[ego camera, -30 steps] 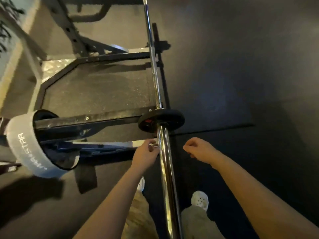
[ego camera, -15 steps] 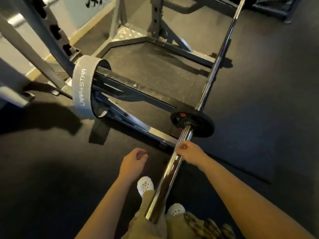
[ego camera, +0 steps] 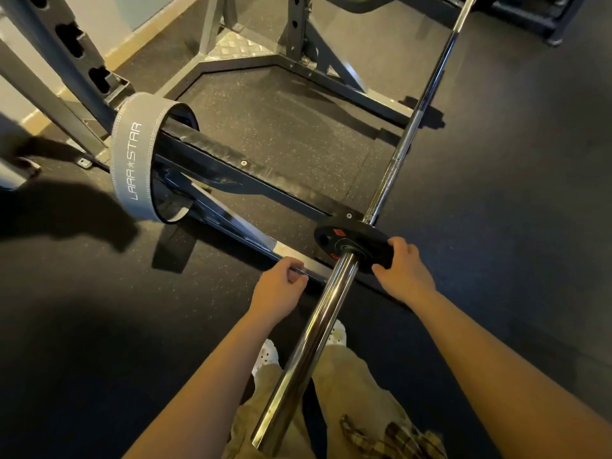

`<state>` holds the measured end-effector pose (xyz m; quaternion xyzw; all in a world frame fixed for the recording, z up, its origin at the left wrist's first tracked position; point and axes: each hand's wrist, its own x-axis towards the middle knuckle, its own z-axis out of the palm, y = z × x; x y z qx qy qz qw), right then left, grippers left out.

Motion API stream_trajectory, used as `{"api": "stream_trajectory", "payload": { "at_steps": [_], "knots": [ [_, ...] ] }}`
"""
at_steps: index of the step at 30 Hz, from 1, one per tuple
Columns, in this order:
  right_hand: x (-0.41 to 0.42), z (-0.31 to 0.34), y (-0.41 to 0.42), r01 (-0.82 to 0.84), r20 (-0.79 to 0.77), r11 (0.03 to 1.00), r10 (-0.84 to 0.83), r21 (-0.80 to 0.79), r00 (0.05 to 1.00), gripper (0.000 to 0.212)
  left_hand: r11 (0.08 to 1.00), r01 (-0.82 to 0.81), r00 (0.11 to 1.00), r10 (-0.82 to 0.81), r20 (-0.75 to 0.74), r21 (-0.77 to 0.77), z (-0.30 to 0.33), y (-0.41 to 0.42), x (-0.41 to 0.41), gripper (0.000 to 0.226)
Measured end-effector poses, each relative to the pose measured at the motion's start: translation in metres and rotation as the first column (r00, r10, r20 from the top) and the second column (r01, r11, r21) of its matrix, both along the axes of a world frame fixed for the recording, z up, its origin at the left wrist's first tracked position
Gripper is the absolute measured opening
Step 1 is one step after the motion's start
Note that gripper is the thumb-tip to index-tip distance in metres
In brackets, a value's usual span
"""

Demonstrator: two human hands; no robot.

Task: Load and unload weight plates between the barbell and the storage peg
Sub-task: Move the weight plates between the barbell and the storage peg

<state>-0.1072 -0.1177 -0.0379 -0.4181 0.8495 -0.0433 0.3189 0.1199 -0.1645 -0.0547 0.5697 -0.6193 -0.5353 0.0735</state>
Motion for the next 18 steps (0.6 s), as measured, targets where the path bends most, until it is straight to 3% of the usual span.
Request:
{"api": "stream_trajectory", "payload": {
  "at_steps": [4,8,12,15,18],
  "knots": [
    [-0.025,-0.003,-0.026,-0.164,-0.059,0.986,0.166,0.04,0.984,0.052,0.999,0.015,0.998,-0.012,0.058,-0.036,0.009,-0.018,-0.024,0.04],
    [-0.048,-0.008,-0.049,-0.396,-0.034,0.873,0.422,0.285,0.906,0.044,0.988,0.106,0.983,-0.087,0.162,-0.111,0.004,-0.047,-0.062,0.055],
    [-0.055,-0.018,-0.049,-0.462,-0.009,0.85,0.48,0.252,0.877,0.041,0.949,0.254,0.943,-0.2,0.266,-0.186,-0.014,-0.073,-0.099,0.069],
    [-0.059,-0.023,-0.047,-0.487,0.026,0.84,0.496,0.239,0.868,0.042,0.912,0.368,0.897,-0.297,0.329,-0.182,-0.032,-0.078,-0.116,0.064],
    [-0.064,-0.029,-0.047,-0.501,0.102,0.839,0.491,0.211,0.865,0.05,0.932,0.31,0.915,-0.238,0.327,-0.187,-0.045,-0.074,-0.12,0.054]
  ]
}}
